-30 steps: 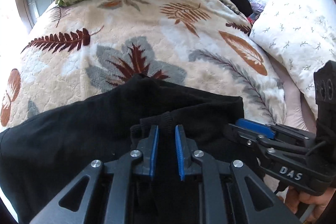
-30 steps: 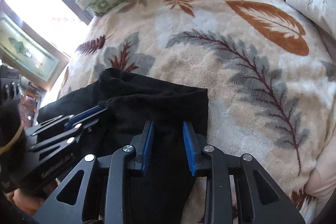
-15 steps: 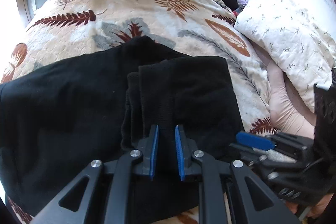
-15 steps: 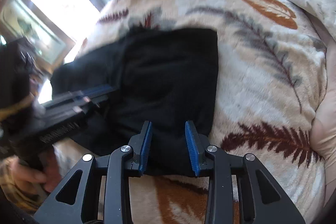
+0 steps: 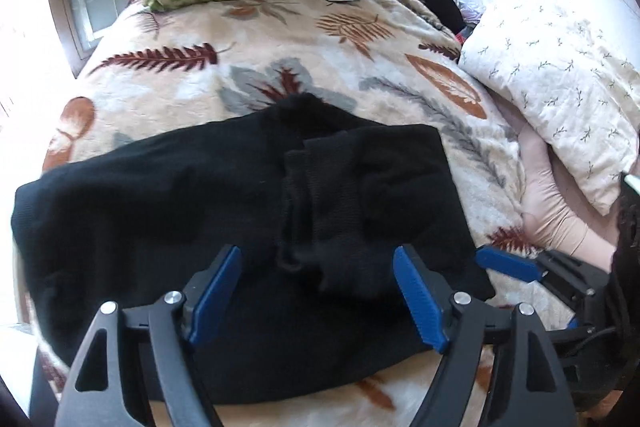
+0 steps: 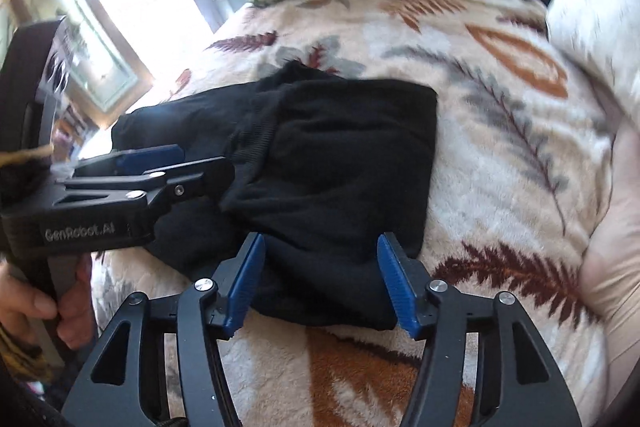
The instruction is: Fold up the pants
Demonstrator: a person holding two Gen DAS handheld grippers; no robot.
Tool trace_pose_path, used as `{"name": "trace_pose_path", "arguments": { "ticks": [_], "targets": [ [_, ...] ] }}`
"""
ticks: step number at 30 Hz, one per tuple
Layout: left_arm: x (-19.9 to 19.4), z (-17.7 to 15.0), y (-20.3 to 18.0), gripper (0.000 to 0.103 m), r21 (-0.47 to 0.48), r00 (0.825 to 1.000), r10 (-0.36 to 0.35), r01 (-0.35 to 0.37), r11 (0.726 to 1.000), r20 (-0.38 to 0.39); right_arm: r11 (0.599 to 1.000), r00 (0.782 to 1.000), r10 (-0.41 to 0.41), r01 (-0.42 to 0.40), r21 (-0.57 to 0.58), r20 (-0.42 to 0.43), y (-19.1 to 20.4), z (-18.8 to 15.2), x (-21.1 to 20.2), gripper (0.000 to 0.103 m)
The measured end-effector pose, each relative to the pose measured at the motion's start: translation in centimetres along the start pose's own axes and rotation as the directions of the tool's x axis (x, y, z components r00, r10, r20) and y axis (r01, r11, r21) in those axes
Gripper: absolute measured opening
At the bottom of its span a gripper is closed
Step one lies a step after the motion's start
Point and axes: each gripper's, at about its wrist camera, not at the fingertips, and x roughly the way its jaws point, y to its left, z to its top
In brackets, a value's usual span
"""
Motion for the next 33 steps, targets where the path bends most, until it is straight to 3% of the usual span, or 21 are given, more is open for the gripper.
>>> {"name": "trace_pose_path", "arguments": {
  "ticks": [3,9,14,23,33],
  "targets": [
    [-0.7,-0.2,0.8,0.085,0.009,0.999,0.042,-0.042,0.999,-0.004,0.999,1.000,0.008,-0.008,-0.041,0.019,1.4,0.0,-0.5,0.073],
    [-1.6,-0.8,2.7,0.091,-0.002,0.996,0.091,-0.091,0.996,0.000,0.996,1.000,-0.005,0.006,-0.090,0.010,3.3,-0.6,-0.4,0.079],
    [-2.6,-0.8,4.8,0.098,-0.013,0.996,0.085,-0.085,0.996,-0.001,0.991,1.000,-0.022,0.024,-0.129,0.018,4.6,-0.8,-0.5,0.084],
    [-4.8,-1.0,11.1,0.099,-0.113,0.995,0.095,-0.094,0.989,0.004,0.975,1.000,0.022,-0.018,-0.221,0.016,8.5,-0.8,-0.2,0.084],
    [-6.0,-0.6,16.0,0.099,-0.145,0.993,0.114,-0.111,0.983,0.011,0.947,0.998,0.070,-0.065,-0.314,0.005,12.4,0.1,0.7,0.084]
  ]
}}
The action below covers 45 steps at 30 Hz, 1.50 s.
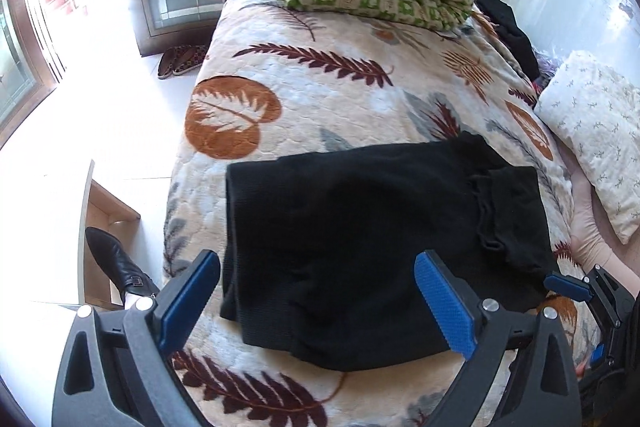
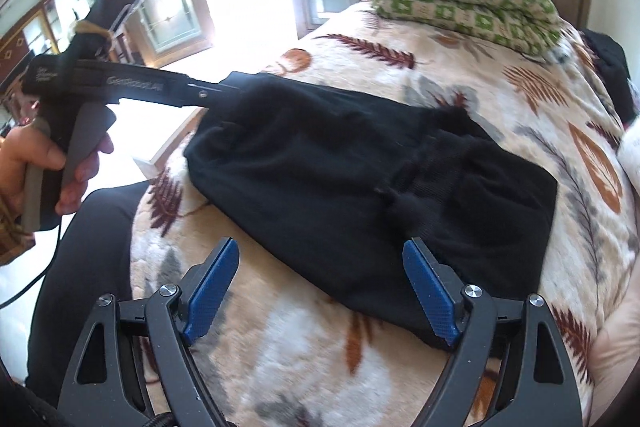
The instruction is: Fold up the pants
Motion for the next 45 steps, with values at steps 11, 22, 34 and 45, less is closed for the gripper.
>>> {"name": "trace_pose_path", "arguments": {
  "ticks": [11,22,34,45],
  "targets": [
    [3.4,3.1,2.2,0.099,-0.069,0.996,0.085,-0.085,0.994,-0.012,0.995,0.999,0.044,-0.044,-0.090,-0.004,3.3,3.2,3.5,0.084],
    [8.8,3.3,4.0,0.103,-0.077,0.991,0.092,-0.099,0.992,-0.092,1.000,0.984,-0.030,0.029,-0.009,-0.173,1.0,4.4,10.8,0.084],
    [4.0,2.5,6.7,0.096,-0.107,0.999,-0.019,0.015,0.994,-0.032,0.983,0.998,0.064,-0.068,-0.168,-0.029,7.0,4.6,7.5,0.083],
    [5.4,2.1,8.5,0.083,-0.169,0.996,-0.061,0.049,0.984,-0.061,0.940,0.996,0.060,-0.080,-0.332,-0.071,12.0,3.3,10.9,0.062]
  ]
}}
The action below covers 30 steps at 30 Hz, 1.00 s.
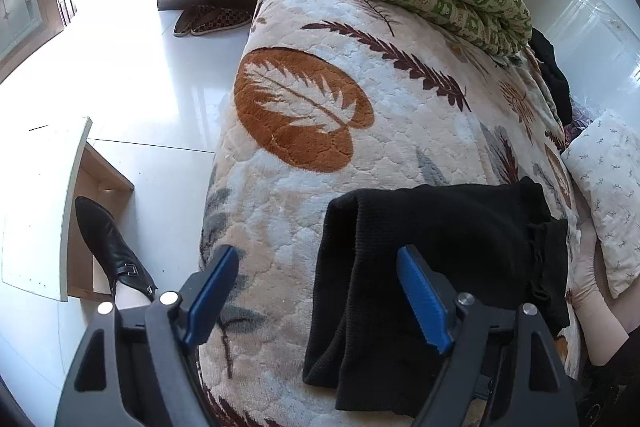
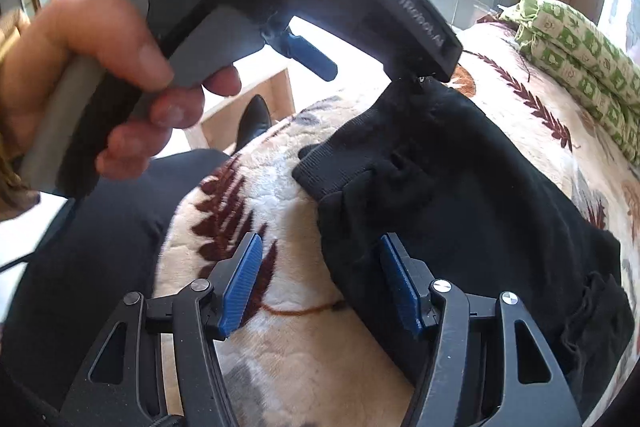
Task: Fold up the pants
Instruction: 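Grasp the cuff end with the right gripper and lift it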
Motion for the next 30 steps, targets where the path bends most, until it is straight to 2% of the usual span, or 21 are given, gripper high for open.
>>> {"name": "trace_pose_path", "arguments": {
  "ticks": [8,14,17,19,21,24,30],
  "targets": [
    [1.8,0.7,0.9,0.085,-0.024,0.999,-0.029,0.028,0.999,-0.037,0.999,0.999,-0.041,0.040,0.031,0.035,-1.3,1.0,0.9,0.062],
    [2.2,1.3,0.8,0.085,-0.014,0.999,-0.012,0.012,1.000,-0.048,0.992,0.991,-0.117,0.119,-0.040,0.060,-0.3,1.6,2.4,0.060],
    [2.5,1.6,1.2,0.085,-0.035,0.998,-0.020,0.018,0.999,-0.058,0.984,0.986,-0.154,0.159,-0.081,0.070,0.2,1.7,2.8,0.053],
    [2.3,1.6,1.5,0.085,-0.050,0.998,-0.037,0.034,0.998,-0.059,0.984,0.985,-0.158,0.163,-0.075,0.068,-0.1,1.7,2.5,0.044],
    [1.6,1.5,1.6,0.085,-0.061,0.998,-0.046,0.043,0.997,-0.046,0.988,0.987,-0.144,0.147,-0.045,0.067,-0.7,1.8,1.8,0.029],
    [0.4,1.1,1.9,0.085,-0.092,0.999,-0.035,0.033,0.995,-0.021,0.996,0.993,-0.087,0.085,0.024,0.079,-1.8,1.8,0.4,0.025],
    [-0.1,0.4,1.8,0.085,-0.161,0.995,-0.097,0.091,0.983,-0.031,0.996,0.993,-0.051,0.043,0.082,0.106,-2.4,1.9,-0.8,0.021]
  ]
}}
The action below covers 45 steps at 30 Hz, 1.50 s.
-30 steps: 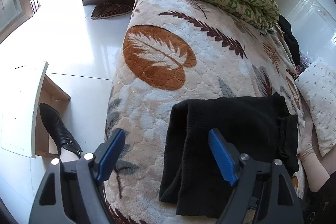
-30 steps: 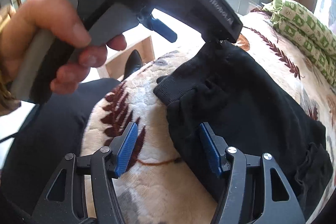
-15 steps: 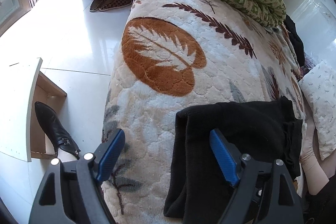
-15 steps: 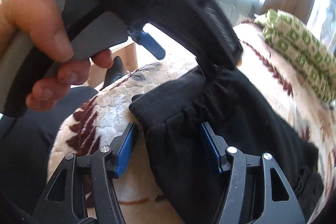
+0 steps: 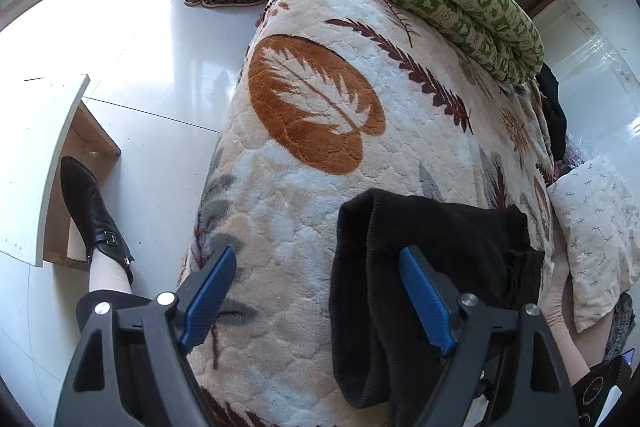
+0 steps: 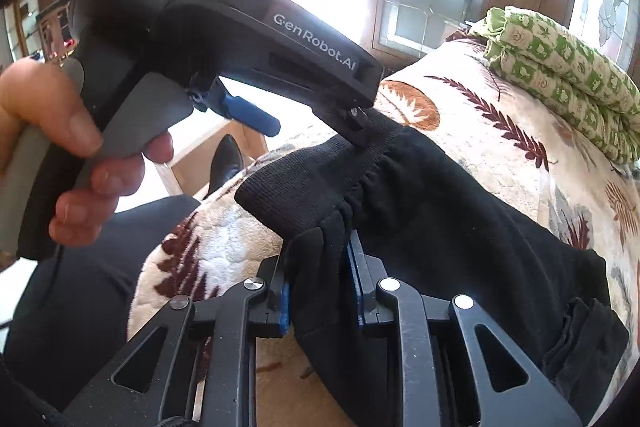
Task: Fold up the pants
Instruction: 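Grasp the cuff end with the right gripper and lift it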
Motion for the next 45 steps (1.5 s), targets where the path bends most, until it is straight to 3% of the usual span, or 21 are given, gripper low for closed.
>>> {"name": "trace_pose_path", "arguments": {
  "ticks": [11,18,20,23,26,34,45],
  "targets": [
    [0.7,0.0,-0.8,0.086,-0.101,0.993,-0.116,0.114,0.988,-0.017,0.999,0.999,0.018,-0.020,0.043,0.043,-1.2,0.8,-2.1,0.019],
    [1.2,-0.5,-1.1,0.082,-0.139,0.989,-0.149,0.143,0.980,-0.027,0.999,0.999,0.019,-0.021,0.034,0.044,-0.9,0.7,-2.4,0.019],
    [1.5,-0.6,-1.5,0.055,-0.144,0.984,-0.176,0.170,0.975,-0.031,0.999,0.999,0.018,-0.019,0.037,0.043,-0.8,0.6,-2.4,0.019],
    [1.1,-0.6,-2.8,0.032,-0.109,0.984,-0.175,0.171,0.979,-0.022,0.998,0.999,0.017,-0.019,0.055,0.047,-1.1,0.4,-2.6,0.019],
    [-0.2,-0.4,-3.9,0.028,-0.071,0.986,-0.164,0.164,0.984,0.010,0.998,0.998,0.016,-0.020,0.065,0.062,-1.5,0.3,-3.3,0.018],
    [-2.7,-0.2,-6.4,0.025,-0.006,0.985,-0.159,0.159,0.987,0.061,0.994,0.994,0.026,-0.037,0.105,0.104,-2.2,0.4,-5.1,0.016],
    [-3.5,-0.7,-12.6,0.024,0.091,0.978,-0.204,0.199,0.976,0.050,0.966,0.989,0.030,-0.067,0.250,0.148,-6.1,-1.7,-8.7,0.015]
  ]
}}
